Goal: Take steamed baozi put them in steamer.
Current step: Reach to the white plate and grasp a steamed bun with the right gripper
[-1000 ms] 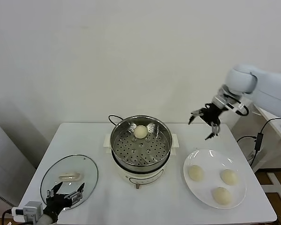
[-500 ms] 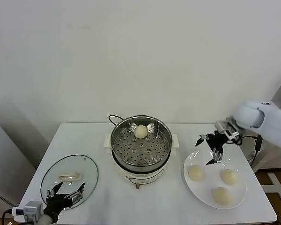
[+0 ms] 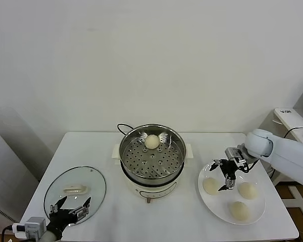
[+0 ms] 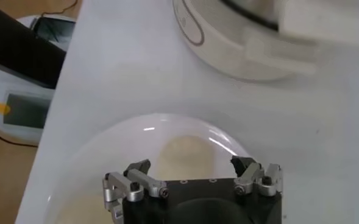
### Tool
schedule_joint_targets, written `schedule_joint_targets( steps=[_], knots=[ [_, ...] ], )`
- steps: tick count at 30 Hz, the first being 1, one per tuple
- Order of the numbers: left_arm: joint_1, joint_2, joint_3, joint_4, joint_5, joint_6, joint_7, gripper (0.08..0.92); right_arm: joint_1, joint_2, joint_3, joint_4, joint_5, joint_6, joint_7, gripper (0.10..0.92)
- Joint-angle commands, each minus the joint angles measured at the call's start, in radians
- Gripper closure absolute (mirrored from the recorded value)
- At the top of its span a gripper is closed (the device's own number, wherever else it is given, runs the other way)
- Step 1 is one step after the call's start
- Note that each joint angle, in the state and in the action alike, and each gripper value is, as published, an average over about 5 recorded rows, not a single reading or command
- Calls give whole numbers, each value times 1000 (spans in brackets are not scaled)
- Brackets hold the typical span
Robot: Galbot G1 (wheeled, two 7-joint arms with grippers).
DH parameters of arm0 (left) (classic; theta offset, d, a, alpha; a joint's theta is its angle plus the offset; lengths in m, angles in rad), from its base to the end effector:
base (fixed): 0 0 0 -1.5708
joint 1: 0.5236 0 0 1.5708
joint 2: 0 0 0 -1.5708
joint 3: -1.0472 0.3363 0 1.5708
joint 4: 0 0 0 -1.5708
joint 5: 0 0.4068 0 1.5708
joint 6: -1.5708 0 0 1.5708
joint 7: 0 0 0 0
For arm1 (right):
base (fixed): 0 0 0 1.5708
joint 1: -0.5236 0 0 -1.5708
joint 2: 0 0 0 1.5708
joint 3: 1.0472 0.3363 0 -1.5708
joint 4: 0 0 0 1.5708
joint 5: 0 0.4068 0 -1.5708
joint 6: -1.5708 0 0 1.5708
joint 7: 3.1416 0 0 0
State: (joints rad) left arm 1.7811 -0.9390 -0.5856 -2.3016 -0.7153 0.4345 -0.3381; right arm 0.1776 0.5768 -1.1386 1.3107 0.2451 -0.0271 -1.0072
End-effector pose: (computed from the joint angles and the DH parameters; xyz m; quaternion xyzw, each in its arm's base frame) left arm 0.1969 0.0534 -0.2331 -0.0324 -0.9615 0.0117 0.2726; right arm 0.5227 -0.1561 -0.2266 0.5851 -0.5508 0.4785 0.3541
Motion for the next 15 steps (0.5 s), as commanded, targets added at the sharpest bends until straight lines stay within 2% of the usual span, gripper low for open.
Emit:
schedule_joint_targets(
  steps=[1, 9, 15],
  knots=[
    [0, 0, 2, 1, -1, 0, 0, 177, -124, 27, 89, -48, -68, -13, 18, 203],
    [5, 1, 0, 5, -1, -1, 0, 177, -156, 53, 116, -61, -78, -15, 20, 249],
    [5, -2, 0, 4, -1, 0, -1, 177, -153, 45, 116, -46, -83, -13, 16, 388]
  ],
)
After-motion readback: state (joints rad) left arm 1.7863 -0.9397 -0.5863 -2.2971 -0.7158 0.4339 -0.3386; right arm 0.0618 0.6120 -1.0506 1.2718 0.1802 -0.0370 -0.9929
